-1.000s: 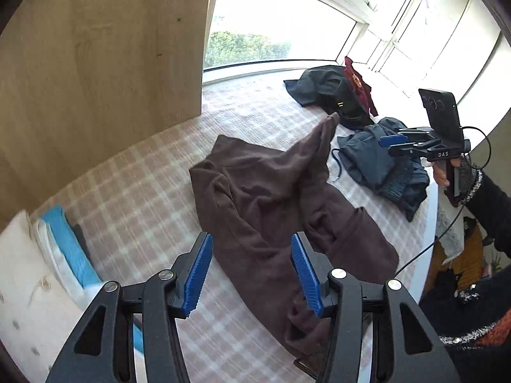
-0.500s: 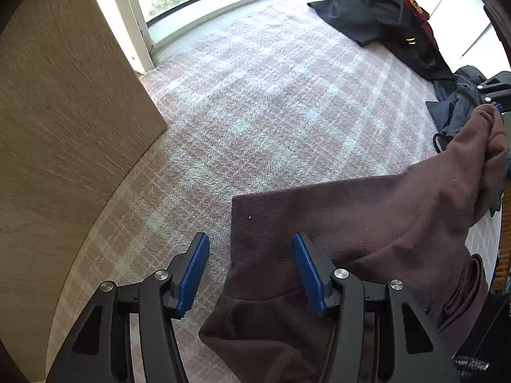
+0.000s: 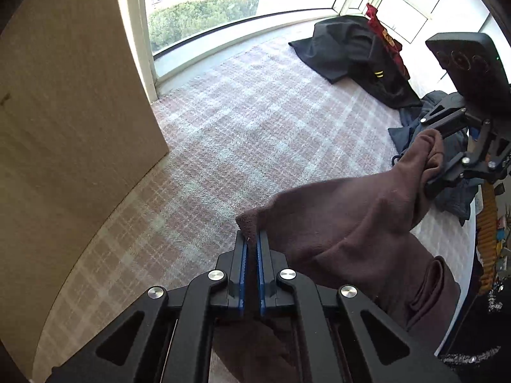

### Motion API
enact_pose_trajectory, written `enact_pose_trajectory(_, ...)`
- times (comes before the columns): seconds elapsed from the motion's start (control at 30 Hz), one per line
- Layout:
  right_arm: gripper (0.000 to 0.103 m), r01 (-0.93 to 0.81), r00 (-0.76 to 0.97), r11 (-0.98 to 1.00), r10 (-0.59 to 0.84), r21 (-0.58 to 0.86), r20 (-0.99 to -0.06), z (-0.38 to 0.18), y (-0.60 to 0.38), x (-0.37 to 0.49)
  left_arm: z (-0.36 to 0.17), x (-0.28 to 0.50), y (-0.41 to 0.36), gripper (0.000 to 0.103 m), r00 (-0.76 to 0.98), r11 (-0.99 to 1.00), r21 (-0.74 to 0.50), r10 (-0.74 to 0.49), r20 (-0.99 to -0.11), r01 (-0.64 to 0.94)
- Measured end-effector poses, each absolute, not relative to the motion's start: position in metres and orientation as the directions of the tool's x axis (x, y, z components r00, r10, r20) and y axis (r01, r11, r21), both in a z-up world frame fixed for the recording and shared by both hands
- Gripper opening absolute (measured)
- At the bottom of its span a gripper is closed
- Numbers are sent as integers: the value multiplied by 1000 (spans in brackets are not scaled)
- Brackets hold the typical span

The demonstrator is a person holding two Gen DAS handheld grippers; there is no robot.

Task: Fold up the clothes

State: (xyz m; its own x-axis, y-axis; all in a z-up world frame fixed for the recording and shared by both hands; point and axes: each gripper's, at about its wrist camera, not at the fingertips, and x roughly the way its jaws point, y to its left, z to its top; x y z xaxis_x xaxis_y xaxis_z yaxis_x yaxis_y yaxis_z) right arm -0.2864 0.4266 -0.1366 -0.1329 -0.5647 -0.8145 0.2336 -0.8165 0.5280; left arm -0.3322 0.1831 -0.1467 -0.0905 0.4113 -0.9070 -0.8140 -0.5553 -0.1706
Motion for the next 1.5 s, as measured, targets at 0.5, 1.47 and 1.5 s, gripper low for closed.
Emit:
enact_pose_trajectory(0.5,25,424,-372,-864,-439,271,-818,-51,383,-173,2,-148,70,5,-211,-575,-173,540,-815,-800)
enact_pose_trajectory(1.47,56,9,-309,-908,-402,420,-862,-154,392,-28,-153,-58,50,30,-42,-766,-485,551,-834,-421)
enact_pose_trajectory(1.5,56,5,-304,-911,-394,412,-867,-154,388,-32,-158,-59,53,23,-42,-772,-474,539,-841,-423)
